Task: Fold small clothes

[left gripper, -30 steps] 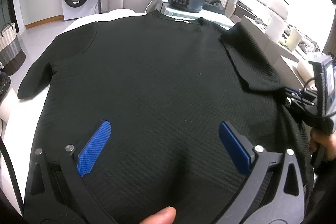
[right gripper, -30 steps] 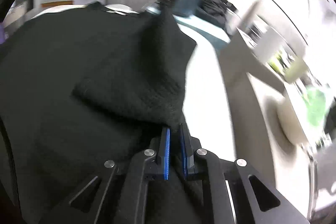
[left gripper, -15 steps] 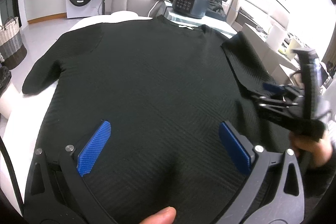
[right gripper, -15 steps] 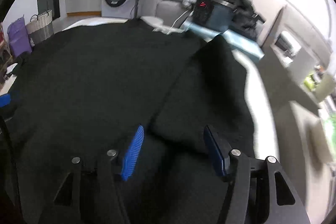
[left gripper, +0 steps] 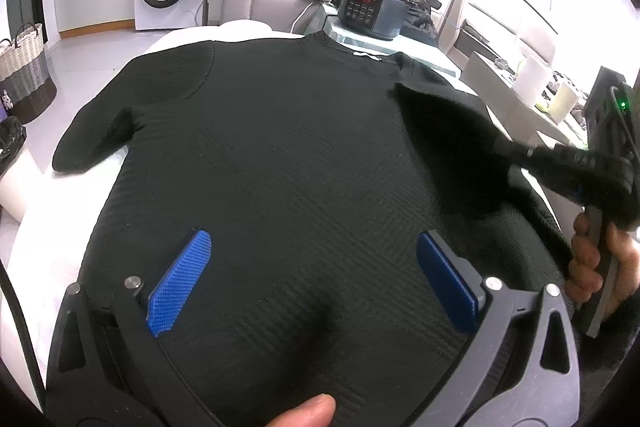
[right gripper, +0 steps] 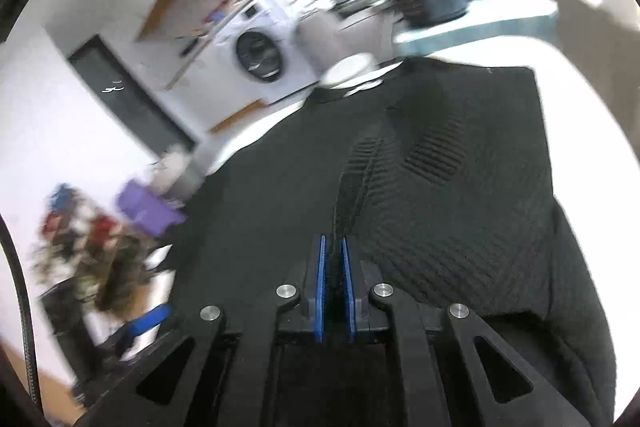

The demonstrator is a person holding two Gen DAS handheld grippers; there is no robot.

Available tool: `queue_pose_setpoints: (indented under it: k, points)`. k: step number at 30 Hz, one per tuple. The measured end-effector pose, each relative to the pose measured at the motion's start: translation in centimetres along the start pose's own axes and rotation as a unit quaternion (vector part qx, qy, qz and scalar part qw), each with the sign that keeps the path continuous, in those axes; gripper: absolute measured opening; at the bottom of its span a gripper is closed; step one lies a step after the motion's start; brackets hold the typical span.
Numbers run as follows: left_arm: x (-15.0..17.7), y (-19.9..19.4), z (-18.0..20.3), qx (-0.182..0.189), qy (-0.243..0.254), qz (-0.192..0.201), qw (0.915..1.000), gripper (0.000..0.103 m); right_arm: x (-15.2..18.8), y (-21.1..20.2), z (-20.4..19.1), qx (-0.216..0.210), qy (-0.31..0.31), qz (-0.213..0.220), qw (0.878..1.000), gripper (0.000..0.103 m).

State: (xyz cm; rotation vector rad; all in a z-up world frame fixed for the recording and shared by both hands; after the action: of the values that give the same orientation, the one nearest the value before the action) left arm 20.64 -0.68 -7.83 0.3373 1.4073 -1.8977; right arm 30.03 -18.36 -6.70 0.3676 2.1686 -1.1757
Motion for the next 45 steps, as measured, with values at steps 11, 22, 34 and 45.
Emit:
queue_pose_setpoints:
  k: [11,22,34,45]
  points:
    - [-0.1,-0.8,-1.3,-0.035,-0.009,0.014,0.9993,0.102,0.7,-0.8,1.3,0.059,0.004,0.021,0.998,0.035]
    - [-1.8,-1.5,-6.3,-0.079,-0.112,0.058,0.9889,0.102,3.2,0.3,-0.7,0.143,-0.053,-0.037,0.988,0.035]
    - [-5.8,-2.1,-18.4,-0.077,-0.331,0.112,0.9339,0.089,4.0,-4.2,-6.5,0.109,-0.045,-0.009,0.993,0.039]
    - [-7.6,0.5,-26.5,-0.023,-0.467,0.125,0.8752,0.078,3.1,-5.6,-8.0,0.093,-0.059,0.002,0.994,0.041]
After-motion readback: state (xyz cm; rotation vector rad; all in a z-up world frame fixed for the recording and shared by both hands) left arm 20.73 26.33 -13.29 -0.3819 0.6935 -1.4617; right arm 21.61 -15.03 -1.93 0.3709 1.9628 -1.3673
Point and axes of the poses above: each gripper's, at about its wrist camera, not at the fingertips, and y roughly the way its jaws point, z to its right, x to its underside, the point moved 5 cm from there along y, roughly the way its jaws point, and after that the axes turned 12 degrees about -y, right-handed, at the moved point
